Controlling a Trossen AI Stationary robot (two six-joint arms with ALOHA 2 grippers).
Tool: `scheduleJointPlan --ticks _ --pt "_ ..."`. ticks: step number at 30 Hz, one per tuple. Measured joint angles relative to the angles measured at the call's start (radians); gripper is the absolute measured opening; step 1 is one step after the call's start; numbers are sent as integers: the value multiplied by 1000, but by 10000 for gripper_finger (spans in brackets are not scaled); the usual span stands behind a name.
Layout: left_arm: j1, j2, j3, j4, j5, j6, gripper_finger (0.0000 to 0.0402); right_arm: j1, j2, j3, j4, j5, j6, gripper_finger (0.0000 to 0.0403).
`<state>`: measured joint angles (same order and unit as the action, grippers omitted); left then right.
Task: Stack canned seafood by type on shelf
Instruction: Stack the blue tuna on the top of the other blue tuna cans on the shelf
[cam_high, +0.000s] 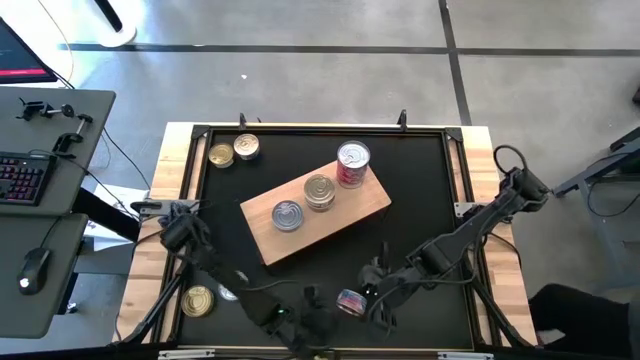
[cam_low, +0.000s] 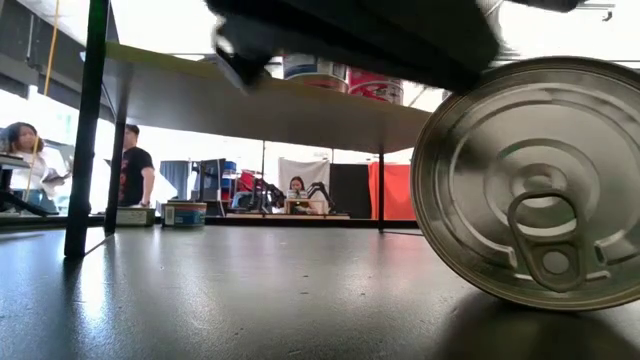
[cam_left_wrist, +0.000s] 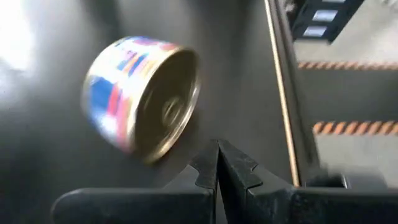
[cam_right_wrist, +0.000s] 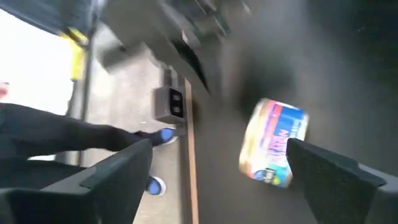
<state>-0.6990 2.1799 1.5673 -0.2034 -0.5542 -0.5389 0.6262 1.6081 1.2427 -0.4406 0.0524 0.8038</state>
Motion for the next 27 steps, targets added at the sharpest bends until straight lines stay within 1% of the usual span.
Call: scheduleJointPlan --ticks 4,7,11,15,19,23,27 --pt "-58 -87 0 -218 -129 -27 0 31 61 0 -14 55 -1 364" --pt "-102 -160 0 -374 -228 -135 0 50 106 0 -28 102 5 364" --pt "-151 -245 0 -507 -334 -278 0 49 125 0 -63 169 55 364" --pt "-189 -301 0 -576 -429 -342 0 48 125 0 -72 208 70 364" --pt "-209 -328 0 -637 -453 -349 0 48 126 0 -49 212 70 364" --pt "-215 -334 0 -726 -452 -376 0 49 128 1 -53 263 81 364" --pt "-216 -334 0 -799 -444 -437 0 48 166 75 -101 281 61 364"
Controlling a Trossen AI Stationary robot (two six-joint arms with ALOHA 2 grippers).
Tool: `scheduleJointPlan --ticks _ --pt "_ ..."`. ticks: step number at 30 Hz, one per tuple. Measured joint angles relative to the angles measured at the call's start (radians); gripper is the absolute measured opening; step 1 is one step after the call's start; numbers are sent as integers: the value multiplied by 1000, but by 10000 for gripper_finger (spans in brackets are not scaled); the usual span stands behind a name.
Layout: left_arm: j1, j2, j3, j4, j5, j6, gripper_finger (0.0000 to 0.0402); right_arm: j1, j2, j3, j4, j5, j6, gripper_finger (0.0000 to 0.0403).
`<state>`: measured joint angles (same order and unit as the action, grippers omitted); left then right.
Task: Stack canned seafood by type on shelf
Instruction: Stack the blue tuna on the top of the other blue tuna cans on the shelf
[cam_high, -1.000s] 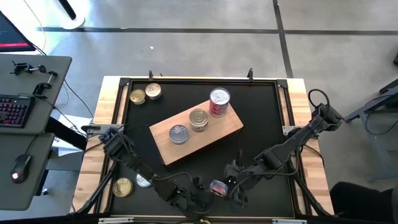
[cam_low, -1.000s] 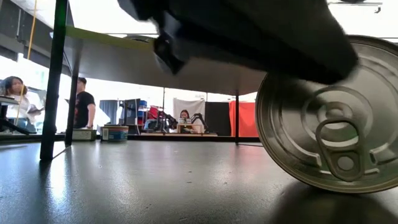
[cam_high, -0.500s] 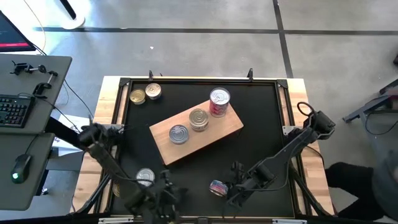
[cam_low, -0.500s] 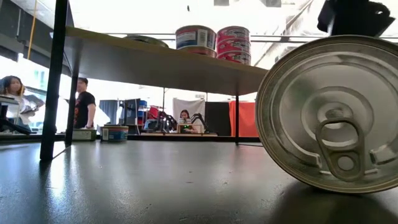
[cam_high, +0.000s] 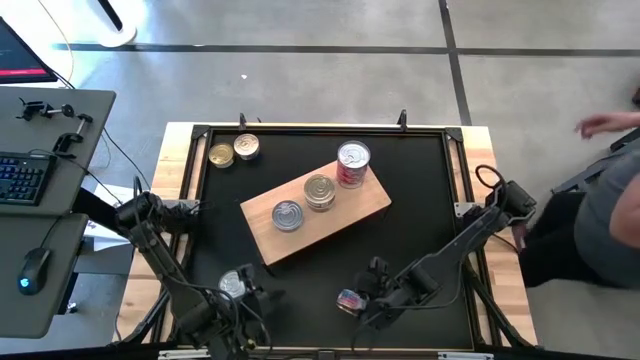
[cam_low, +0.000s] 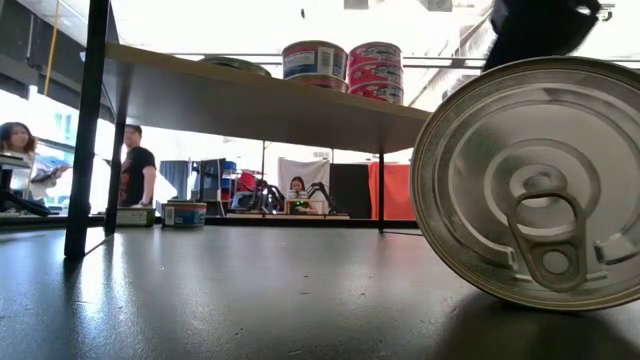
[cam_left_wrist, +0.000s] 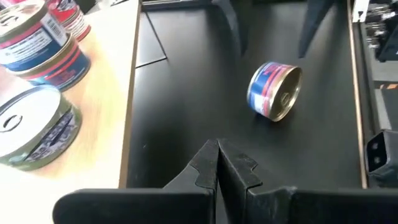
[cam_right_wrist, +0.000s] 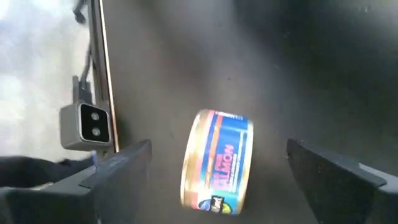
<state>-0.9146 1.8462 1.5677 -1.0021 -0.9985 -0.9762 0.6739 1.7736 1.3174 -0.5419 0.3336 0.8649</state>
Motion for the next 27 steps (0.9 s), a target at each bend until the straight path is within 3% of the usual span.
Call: scheduleJointPlan --ticks 9,21,27 --pt "-9 0 0 -40 21 -17 0 -11 179 299 -354 26 -14 364" --pt "-36 0 0 -40 27 -50 0 -65 201 318 -331 -173 24 364" --pt "-52 0 0 -40 28 -80 0 -75 258 317 -332 -175 4 364"
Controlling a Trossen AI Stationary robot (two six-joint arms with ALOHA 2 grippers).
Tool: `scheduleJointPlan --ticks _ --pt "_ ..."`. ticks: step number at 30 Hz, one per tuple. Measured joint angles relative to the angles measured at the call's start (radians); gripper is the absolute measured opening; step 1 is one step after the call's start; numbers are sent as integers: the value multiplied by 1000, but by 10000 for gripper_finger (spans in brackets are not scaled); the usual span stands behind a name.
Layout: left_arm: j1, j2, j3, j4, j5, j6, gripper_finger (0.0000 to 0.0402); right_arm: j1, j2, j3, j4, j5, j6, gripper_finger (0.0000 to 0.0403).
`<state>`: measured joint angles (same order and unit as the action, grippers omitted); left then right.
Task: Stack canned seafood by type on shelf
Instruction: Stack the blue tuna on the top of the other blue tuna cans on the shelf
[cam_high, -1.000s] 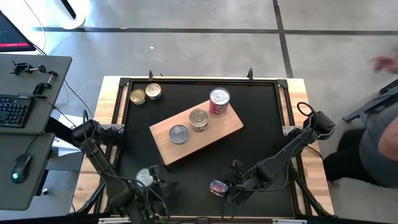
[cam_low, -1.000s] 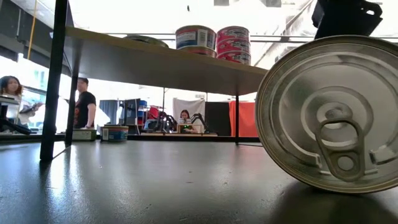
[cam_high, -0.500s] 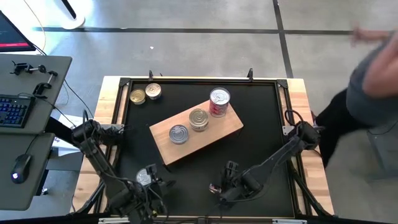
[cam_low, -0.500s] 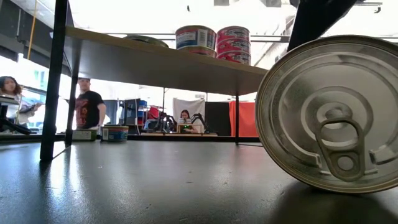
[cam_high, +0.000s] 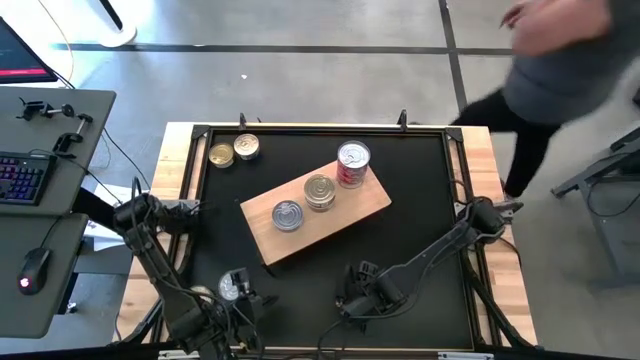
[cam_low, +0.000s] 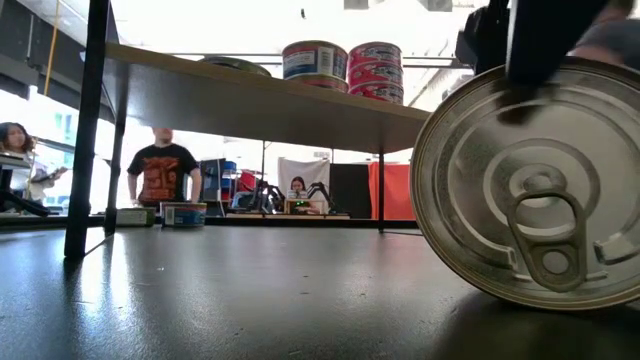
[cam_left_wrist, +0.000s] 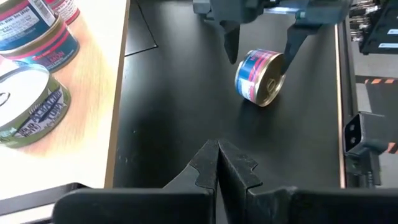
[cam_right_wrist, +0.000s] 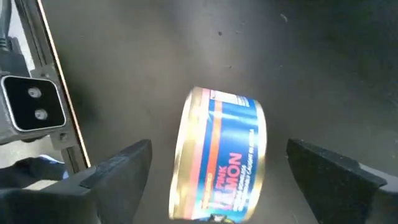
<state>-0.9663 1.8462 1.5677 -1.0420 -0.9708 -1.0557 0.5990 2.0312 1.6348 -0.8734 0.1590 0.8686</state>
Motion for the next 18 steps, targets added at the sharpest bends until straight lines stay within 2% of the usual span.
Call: scheduleJointPlan --ticks 5,8,12,17,18 --pt "-11 0 0 0 0 -17 0 -9 28 0 3 -16 -5 363" --pt "-12 0 0 0 0 -17 0 -16 40 0 4 -64 -13 347" --pt "-11 0 0 0 0 -18 0 -17 54 -2 2 -89 -10 286" --pt "-11 0 0 0 0 -17 0 -19 52 -2 18 -93 -14 171" --pt "-11 0 0 0 0 -17 0 -19 52 -2 18 -99 -17 168"
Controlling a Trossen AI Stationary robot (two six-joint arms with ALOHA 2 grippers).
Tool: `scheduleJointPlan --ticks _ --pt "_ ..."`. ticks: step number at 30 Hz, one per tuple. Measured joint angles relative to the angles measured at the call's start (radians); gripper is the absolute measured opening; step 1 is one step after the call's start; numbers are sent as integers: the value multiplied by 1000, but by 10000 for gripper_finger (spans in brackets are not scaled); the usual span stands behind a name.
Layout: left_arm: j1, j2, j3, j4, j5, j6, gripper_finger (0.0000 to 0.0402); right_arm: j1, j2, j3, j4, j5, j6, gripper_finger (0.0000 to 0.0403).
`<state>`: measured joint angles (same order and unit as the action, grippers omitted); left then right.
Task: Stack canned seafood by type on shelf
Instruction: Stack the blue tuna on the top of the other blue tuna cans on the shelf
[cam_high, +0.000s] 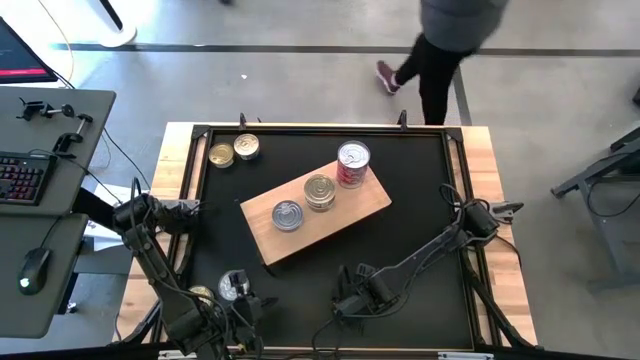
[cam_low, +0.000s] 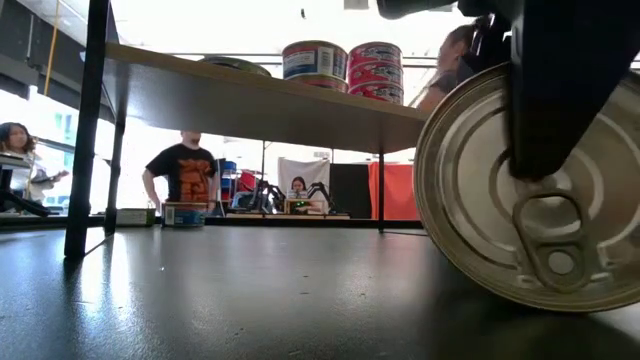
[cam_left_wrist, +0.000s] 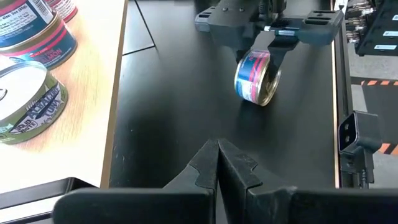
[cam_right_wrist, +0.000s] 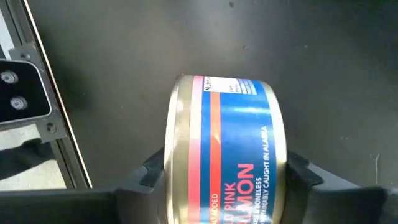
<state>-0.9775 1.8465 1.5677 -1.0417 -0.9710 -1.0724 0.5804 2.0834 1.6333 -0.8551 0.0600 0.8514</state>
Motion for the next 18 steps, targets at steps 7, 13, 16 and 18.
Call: scheduleJointPlan --ticks 7,13,16,18 --pt "-34 -67 0 -2 -8 1 0 4 -70 0 -10 -26 -28 169" --pt "-64 -163 0 -15 -89 1 0 43 -201 0 -100 65 -30 169" --pt "-65 -183 1 -15 -129 1 0 72 -277 -22 -151 152 40 169" --pt "-65 -183 1 -16 -146 2 0 92 -339 -90 -143 180 113 169"
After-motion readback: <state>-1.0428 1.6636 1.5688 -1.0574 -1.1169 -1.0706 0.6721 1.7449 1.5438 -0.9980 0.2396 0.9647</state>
